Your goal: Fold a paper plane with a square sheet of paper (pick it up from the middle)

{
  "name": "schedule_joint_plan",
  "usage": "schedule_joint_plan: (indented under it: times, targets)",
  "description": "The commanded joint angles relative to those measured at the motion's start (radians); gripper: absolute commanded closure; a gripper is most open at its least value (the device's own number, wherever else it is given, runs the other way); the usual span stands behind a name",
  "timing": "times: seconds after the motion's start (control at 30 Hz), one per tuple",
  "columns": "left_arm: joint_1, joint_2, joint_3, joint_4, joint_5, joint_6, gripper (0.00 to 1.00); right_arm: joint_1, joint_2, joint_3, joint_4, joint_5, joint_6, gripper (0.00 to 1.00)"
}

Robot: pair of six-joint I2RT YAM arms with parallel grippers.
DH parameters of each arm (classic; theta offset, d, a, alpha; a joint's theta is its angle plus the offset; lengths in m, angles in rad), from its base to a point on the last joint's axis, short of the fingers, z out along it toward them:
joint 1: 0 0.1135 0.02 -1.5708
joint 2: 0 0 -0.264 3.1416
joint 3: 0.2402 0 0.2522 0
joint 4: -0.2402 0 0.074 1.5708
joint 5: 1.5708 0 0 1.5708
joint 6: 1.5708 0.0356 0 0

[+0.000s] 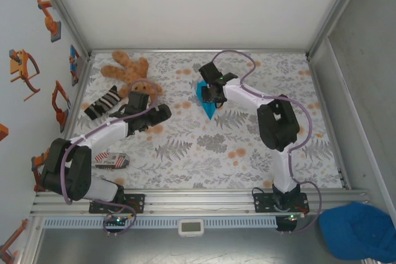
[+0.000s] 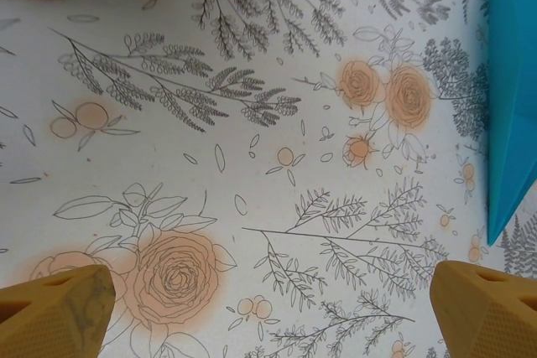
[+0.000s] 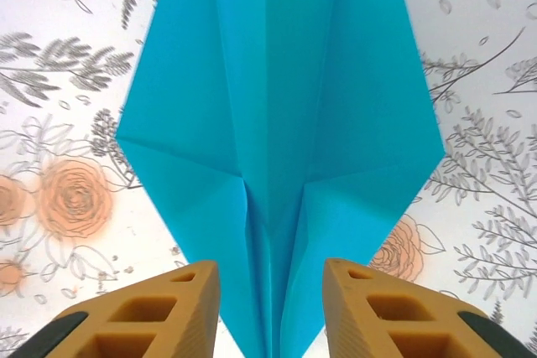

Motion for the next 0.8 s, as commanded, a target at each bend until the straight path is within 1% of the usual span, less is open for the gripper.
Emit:
schedule_joint_plan:
  times: [0.0, 0.1, 0.23, 0.4, 0.47, 0.5, 0.57, 0.63, 0.77]
  targets:
    - [0.004, -0.072, 0.043, -0.056, -0.064, 0.048, 0.04, -0.005, -0.093, -0.005, -0.011, 0.061, -0.014, 0.62]
    - [0.004, -0.134, 0.073, -0.099, -0.141, 0.091, 0.04, -0.005, -0.192, -0.05, 0.012, 0.129, -0.033, 0.57]
    - [0.007, -0.227, 0.103, -0.127, -0.286, 0.16, 0.04, -0.014, -0.377, -0.161, 0.058, 0.273, -0.081, 0.48]
    - [0.017, -0.317, 0.064, -0.073, -0.464, 0.223, 0.04, -0.053, -0.637, -0.367, 0.158, 0.457, -0.15, 0.36]
    - [0.027, -0.343, 0.034, -0.042, -0.524, 0.242, 0.04, -0.081, -0.723, -0.434, 0.185, 0.511, -0.175, 0.27]
    - [0.033, -0.355, 0.015, -0.021, -0.556, 0.25, 0.04, -0.099, -0.763, -0.466, 0.193, 0.54, -0.18, 0.25]
    - [0.054, -0.383, -0.027, 0.02, -0.603, 0.266, 0.04, -0.134, -0.831, -0.528, 0.219, 0.586, -0.193, 0.23]
    - [0.079, -0.411, -0.077, 0.067, -0.664, 0.281, 0.04, -0.168, -0.887, -0.601, 0.261, 0.665, -0.206, 0.23]
    - [0.123, -0.451, -0.174, 0.167, -0.723, 0.344, 0.04, -0.254, -0.956, -0.748, 0.358, 0.727, -0.217, 0.23]
